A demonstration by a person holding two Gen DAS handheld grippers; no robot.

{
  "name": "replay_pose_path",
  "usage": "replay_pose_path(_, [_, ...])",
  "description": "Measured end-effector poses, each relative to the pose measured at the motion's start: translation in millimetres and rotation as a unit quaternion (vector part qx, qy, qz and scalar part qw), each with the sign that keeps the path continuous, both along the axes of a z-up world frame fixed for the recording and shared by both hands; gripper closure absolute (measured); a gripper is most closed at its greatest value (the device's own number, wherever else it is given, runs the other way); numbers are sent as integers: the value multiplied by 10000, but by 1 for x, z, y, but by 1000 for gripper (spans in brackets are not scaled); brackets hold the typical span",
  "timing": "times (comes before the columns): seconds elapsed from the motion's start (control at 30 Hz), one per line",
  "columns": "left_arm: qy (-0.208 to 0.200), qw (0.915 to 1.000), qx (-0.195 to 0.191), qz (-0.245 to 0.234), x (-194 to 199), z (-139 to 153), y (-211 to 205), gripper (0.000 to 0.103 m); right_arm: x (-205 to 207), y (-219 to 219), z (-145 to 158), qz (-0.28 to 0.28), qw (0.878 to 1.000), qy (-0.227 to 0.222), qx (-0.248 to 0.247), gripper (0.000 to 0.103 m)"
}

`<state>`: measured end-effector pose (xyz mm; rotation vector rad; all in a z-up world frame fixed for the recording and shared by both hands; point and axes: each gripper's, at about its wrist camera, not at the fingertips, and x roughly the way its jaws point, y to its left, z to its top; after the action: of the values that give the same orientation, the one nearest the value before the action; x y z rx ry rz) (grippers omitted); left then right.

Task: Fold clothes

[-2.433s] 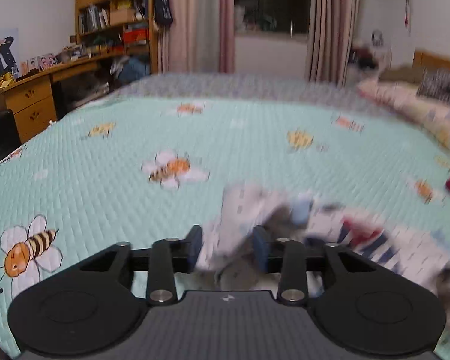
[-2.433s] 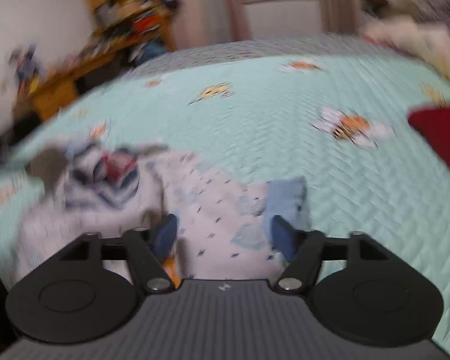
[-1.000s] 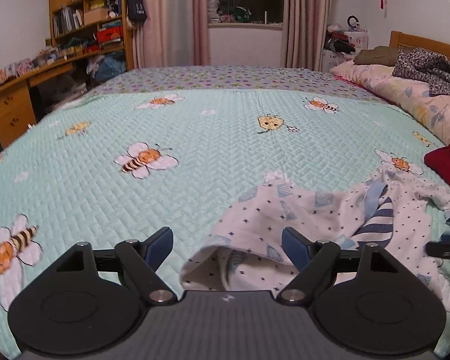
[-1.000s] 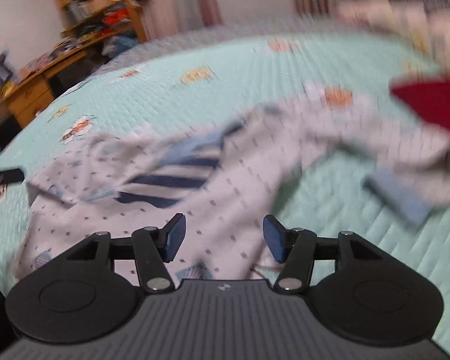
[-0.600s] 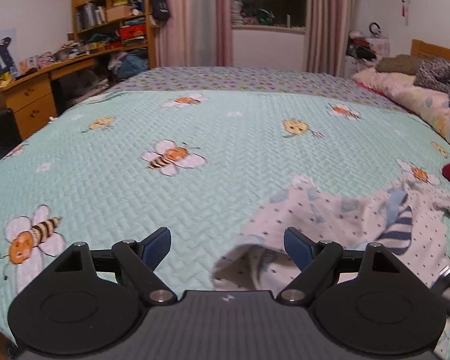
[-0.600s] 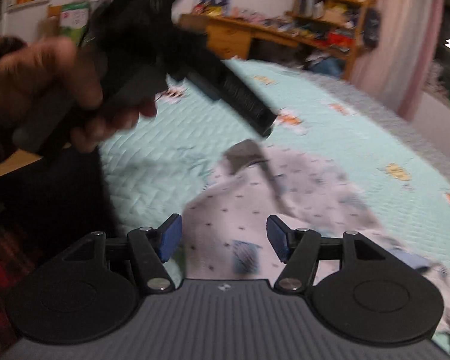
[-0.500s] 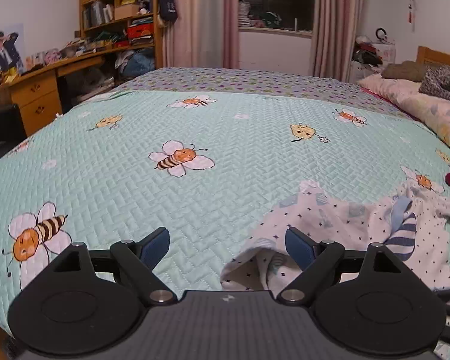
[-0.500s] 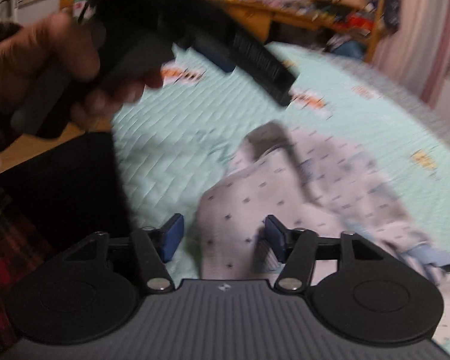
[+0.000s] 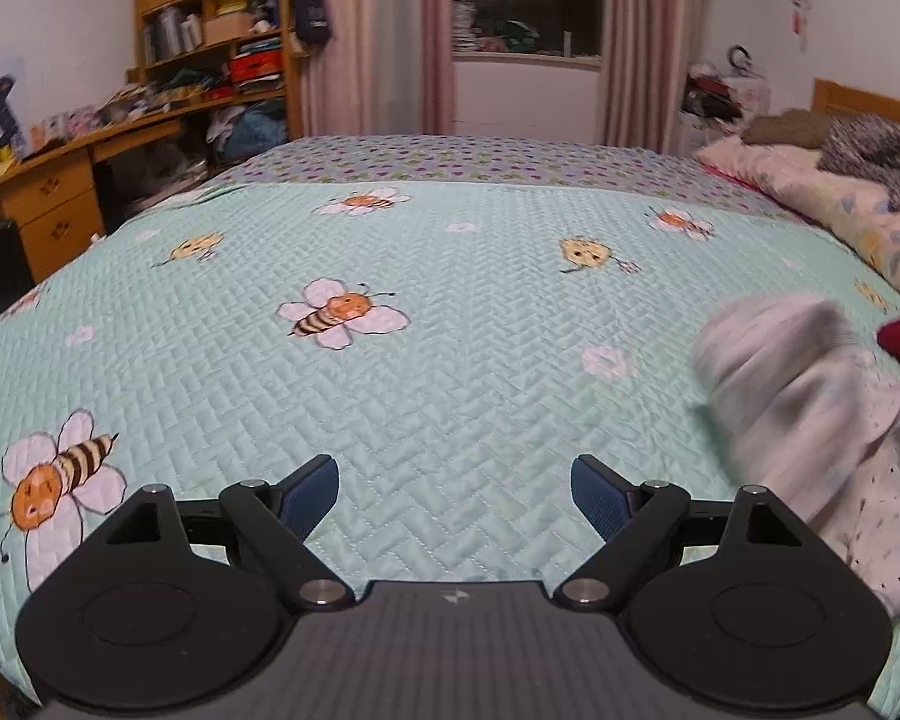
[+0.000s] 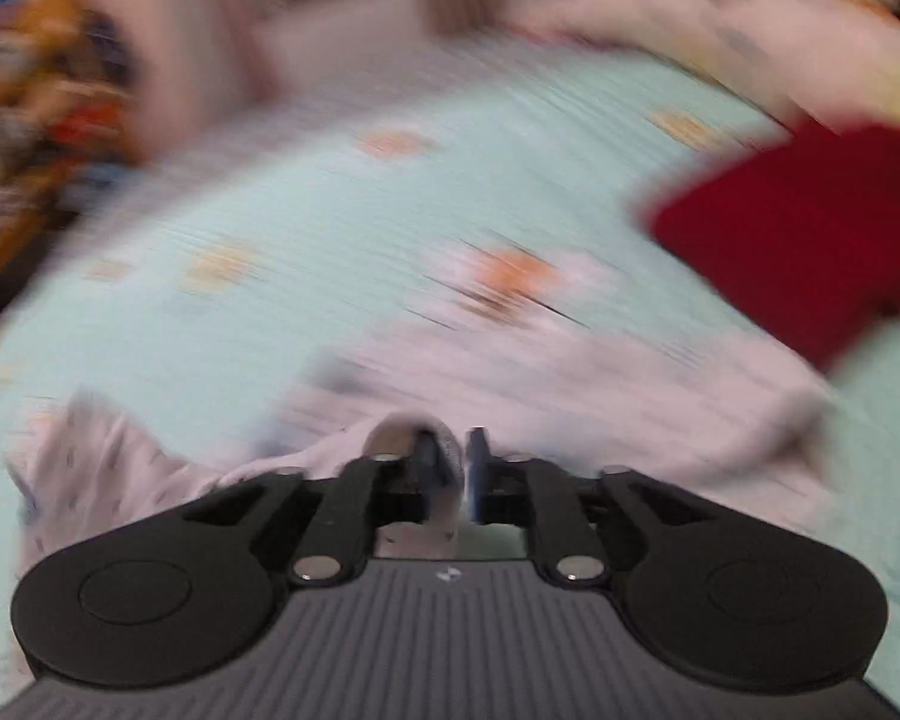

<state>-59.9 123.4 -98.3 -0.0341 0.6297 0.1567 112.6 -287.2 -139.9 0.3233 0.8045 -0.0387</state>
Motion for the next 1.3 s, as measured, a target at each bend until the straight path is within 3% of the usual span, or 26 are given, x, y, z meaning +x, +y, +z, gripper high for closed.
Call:
replay_pose_path(0.1, [-2,9995,-8,-326,2,-1,-15,17,-30,-25,-8,-24,9991,-161,394,78])
replay_pose_path(0.17, [-29,9969,9,-786,2,0,-33,17,-53,-23,-8,48,9994,-321,113,77])
replay_pose_path(0.23, [-67,9915,150,-1288,2,1,-58,17,-69,-11,-7,489,9972,-543,-124,76])
replay_pose_path(0.3, [-66,9827,371,-1815,3,0,-85,16,-79,6,-4,1114,9897,-827,-340,76])
replay_pose_path(0.37, [-88,9742,830,-2098,4,-5,-112,16,-85,23,1,1661,9786,-1075,-565,74])
replay_pose_path(0.43, [-42,9705,1136,-2128,4,-10,-128,16,-81,43,8,1981,9682,-1295,-809,65])
replay_pose_path(0.47, [-7,9701,1107,-2161,4,-11,-129,16,-79,52,11,2210,9616,-1389,-853,56])
replay_pose_path(0.53, [58,9722,982,-2124,3,-11,-123,16,-78,74,19,2742,9424,-1619,-1022,51])
replay_pose_path(0.7, [202,9801,725,-1836,0,-10,-98,16,-99,146,26,4385,8437,-2133,-2246,50])
replay_pose_path(0.8, [255,9839,597,-1667,-1,-9,-86,16,-90,177,16,4870,8164,-1897,-2459,52])
replay_pose_path(0.87, [252,9849,569,-1618,-2,-7,-83,16,-82,189,8,5050,8111,-1708,-2407,53])
replay_pose_path(0.9, [243,9851,566,-1605,-2,-6,-82,16,-78,194,5,5147,8090,-1596,-2348,65])
replay_pose_path(0.93, [225,9851,571,-1607,-3,-5,-80,15,-76,198,3,5172,8107,-1523,-2283,78])
replay_pose_path(0.97, [212,9852,579,-1599,-3,-5,-80,13,-73,197,5,5050,8213,-1508,-2182,102])
replay_pose_path(1.03, [206,9858,569,-1568,-2,-5,-78,10,-68,196,9,4798,8419,-1479,-1976,102])
replay_pose_path(1.17, [217,9865,543,-1528,-1,-7,-76,10,-50,152,52,3506,9068,-2056,-1123,102])
replay_pose_path(1.23, [191,9866,545,-1528,-2,-7,-74,10,-37,99,81,2354,9412,-2381,-451,102])
replay_pose_path(1.3, [144,9864,521,-1552,-3,-5,-72,10,-33,34,93,1179,9606,-2507,236,102])
